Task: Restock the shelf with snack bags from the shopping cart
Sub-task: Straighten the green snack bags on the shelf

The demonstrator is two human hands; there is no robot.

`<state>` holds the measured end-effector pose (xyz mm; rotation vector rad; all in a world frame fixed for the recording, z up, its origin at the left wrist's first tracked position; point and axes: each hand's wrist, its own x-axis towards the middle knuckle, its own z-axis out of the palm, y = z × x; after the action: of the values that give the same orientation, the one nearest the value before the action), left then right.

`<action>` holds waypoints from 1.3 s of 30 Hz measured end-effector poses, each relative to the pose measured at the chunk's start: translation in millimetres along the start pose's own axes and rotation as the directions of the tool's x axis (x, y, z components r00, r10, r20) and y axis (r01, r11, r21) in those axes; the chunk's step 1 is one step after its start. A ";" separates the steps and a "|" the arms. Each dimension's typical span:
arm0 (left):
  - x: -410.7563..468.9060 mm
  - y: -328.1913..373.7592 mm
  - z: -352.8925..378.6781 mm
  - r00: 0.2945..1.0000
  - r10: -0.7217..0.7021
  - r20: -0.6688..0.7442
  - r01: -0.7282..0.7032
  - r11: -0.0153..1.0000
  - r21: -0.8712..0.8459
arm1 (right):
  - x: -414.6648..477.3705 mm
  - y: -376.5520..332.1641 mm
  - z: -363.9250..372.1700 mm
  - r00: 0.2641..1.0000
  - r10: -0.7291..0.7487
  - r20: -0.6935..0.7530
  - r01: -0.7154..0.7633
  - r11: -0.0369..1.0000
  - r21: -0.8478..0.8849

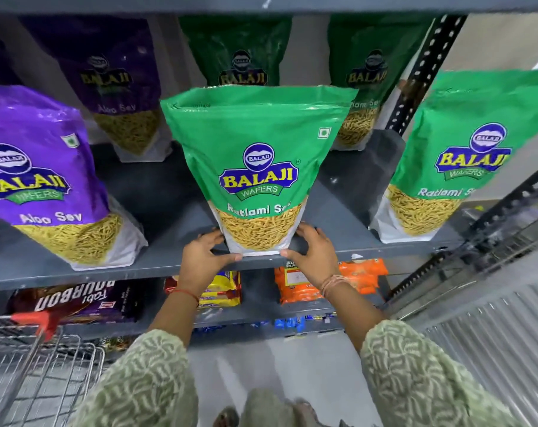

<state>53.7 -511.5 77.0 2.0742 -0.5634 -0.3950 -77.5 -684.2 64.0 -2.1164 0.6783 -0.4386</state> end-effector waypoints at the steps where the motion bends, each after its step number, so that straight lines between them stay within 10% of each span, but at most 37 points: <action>1: 0.1 -0.2 0.0 1.000 0.003 -0.004 -0.003 1.000 0.001 | -0.1 -0.6 -0.6 1.000 -0.005 -0.002 0.005 1.000 -0.001; 8: -3.7 -5.5 6.4 0.997 0.005 -0.079 -0.009 0.999 -0.050 | -3.3 -3.1 -5.8 1.000 -0.003 0.011 0.002 1.000 0.028; 13: -54.3 -8.9 26.7 0.894 0.307 -0.326 -0.235 0.941 0.244 | -44.0 25.7 -20.8 0.952 0.014 -0.305 0.015 0.995 0.094; 19: -59.8 55.0 106.6 0.923 0.379 0.061 -0.381 0.924 0.024 | -56.2 77.9 -107.0 0.698 0.112 -0.708 -0.096 0.993 0.062; 26: 8.9 137.1 202.3 0.911 0.209 0.357 -0.200 0.978 -0.061 | -15.0 110.4 -184.2 0.897 0.302 -0.323 -0.314 0.949 0.016; 39: 22.8 121.5 234.1 0.940 0.205 0.273 -0.195 0.979 -0.065 | -5.3 116.1 -179.3 0.853 0.358 -0.380 -0.292 0.930 0.222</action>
<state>-68.6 -745.3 55.8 1.9152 -0.9207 -0.5775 -212.2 -849.9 73.0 -1.7227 1.1882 -0.7356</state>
